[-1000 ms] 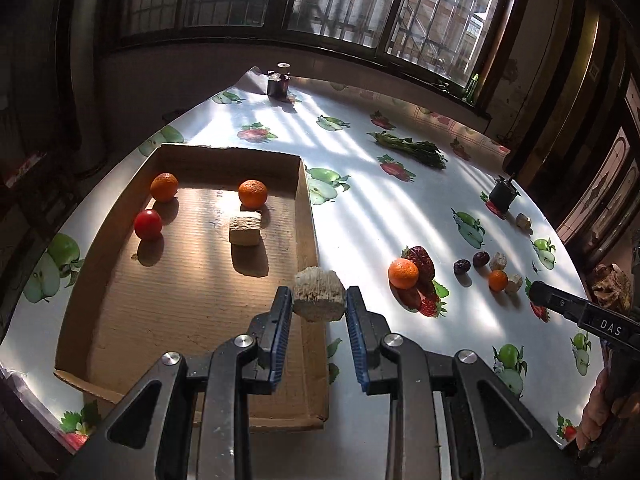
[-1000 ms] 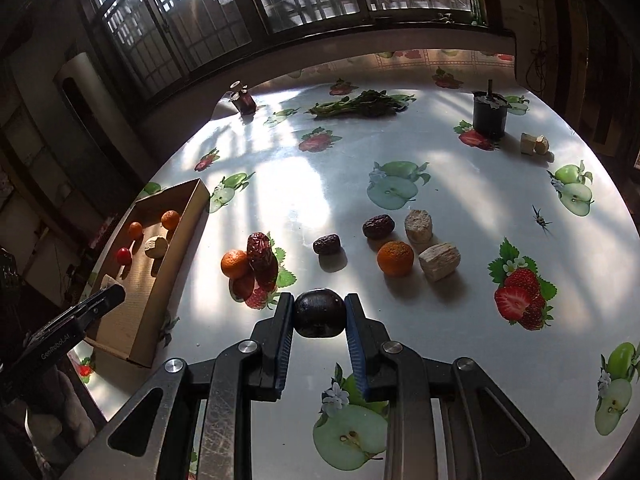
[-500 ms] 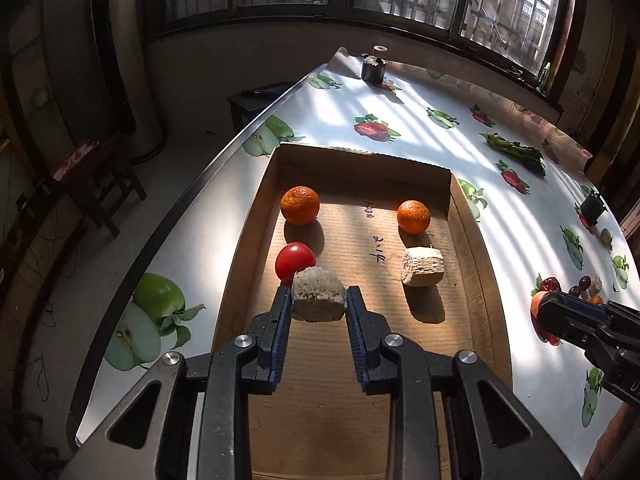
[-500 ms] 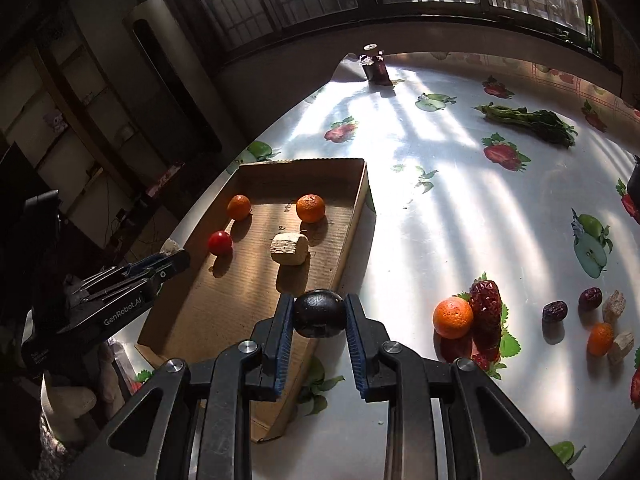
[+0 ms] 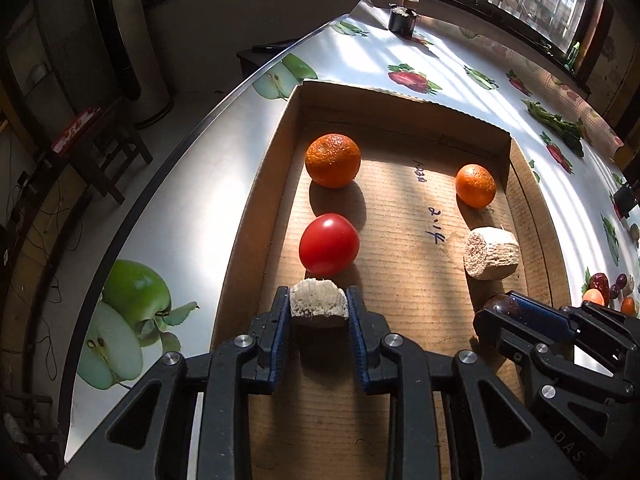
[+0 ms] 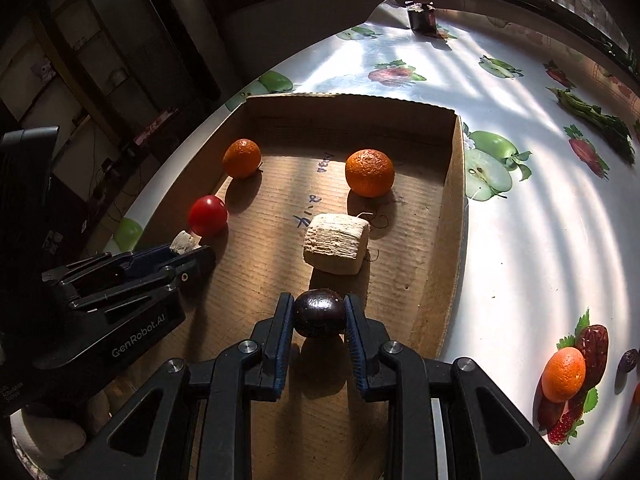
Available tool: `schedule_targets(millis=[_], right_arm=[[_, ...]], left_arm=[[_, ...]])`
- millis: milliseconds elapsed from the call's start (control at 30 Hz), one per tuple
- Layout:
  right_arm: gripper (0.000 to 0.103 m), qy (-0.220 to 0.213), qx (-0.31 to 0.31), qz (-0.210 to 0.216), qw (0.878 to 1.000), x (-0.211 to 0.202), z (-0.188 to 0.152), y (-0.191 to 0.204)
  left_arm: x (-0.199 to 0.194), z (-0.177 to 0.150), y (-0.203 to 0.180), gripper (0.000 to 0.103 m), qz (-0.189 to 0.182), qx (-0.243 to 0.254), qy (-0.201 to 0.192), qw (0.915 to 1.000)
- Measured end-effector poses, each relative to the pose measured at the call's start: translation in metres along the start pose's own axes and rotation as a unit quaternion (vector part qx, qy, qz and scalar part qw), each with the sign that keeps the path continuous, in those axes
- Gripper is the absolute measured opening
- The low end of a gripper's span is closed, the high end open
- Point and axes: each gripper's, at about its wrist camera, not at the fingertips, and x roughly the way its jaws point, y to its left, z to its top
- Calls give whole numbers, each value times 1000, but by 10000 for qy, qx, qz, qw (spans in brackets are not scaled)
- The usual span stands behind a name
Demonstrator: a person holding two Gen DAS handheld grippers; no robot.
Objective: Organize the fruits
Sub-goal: 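Carry the beige block and the dark plum over the box, then open both grippers to release the block and plum into the box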
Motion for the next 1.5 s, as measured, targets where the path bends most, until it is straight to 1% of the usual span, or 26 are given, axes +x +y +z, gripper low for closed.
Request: schedule_targets(millis=[67,167,267,300,333,400,467,533,633,733,767,867,1033,1200,1300,1367,1433,1500], right_arm=[[28,-37,-145,-142,9998,1,0,5],[28,-45,-232,-149,9996,0,1,9],[29,-100,-330,-120,9993,-3,2,11],[29,-138,-353,-110,9992,-4,2,12],[30,-169,-377,-121,9991,-5,2,14],[31,-229,-431,-143,9987,-9,3,17],[32,-369,-429,-134,9983,-18,1,20],[35,-515,-321,-73,9981,-31,-4,20],[39,-704,-15,131,9974,-50,-12,16],[39,-879,246,265,9955,-70,-18,11],[39,-930,305,267,9948,-76,-20,9],[39,-1073,416,254,9930,-95,-28,8],[39,-1257,481,142,9908,-125,-51,3],[39,-1385,658,54,9882,-150,-78,-15],[39,-1523,807,-38,9850,-169,-95,-34],[39,-1681,893,-157,9816,-184,-107,-48],[39,-1822,990,-267,9779,-199,-120,-66],[39,-1932,1115,-363,9741,-213,-133,-87]], left_arm=[[-2,0,3,27,-102,-56,-42,9999],[-11,0,9,27,-145,-249,-101,9995],[-37,-5,19,29,-304,-514,-348,9976],[-49,-7,23,35,-381,-625,-490,9961],[-60,-11,27,44,-438,-719,-630,9945],[-86,-21,36,53,-497,-921,-929,9902],[-106,-33,41,56,-583,-1056,-1106,9865],[-123,-43,45,58,-702,-1153,-1172,9839],[-147,-55,44,58,-784,-1114,-1235,9829],[-175,-67,42,58,-659,-1045,-1440,9818],[-184,-71,42,59,-628,-1039,-1518,9809],[-209,-84,39,65,-586,-1021,-1731,9779],[-237,-101,25,65,-710,-880,-1945,9744],[-256,-110,-9,66,-872,-493,-2076,9731],[-254,-114,-31,77,-1039,-269,-2106,9717],[-243,-112,-47,77,-1196,-148,-1950,9734],[-226,-106,-62,77,-1419,-89,-1681,9755],[-206,-101,-78,77,-1543,-76,-1417,9778]])
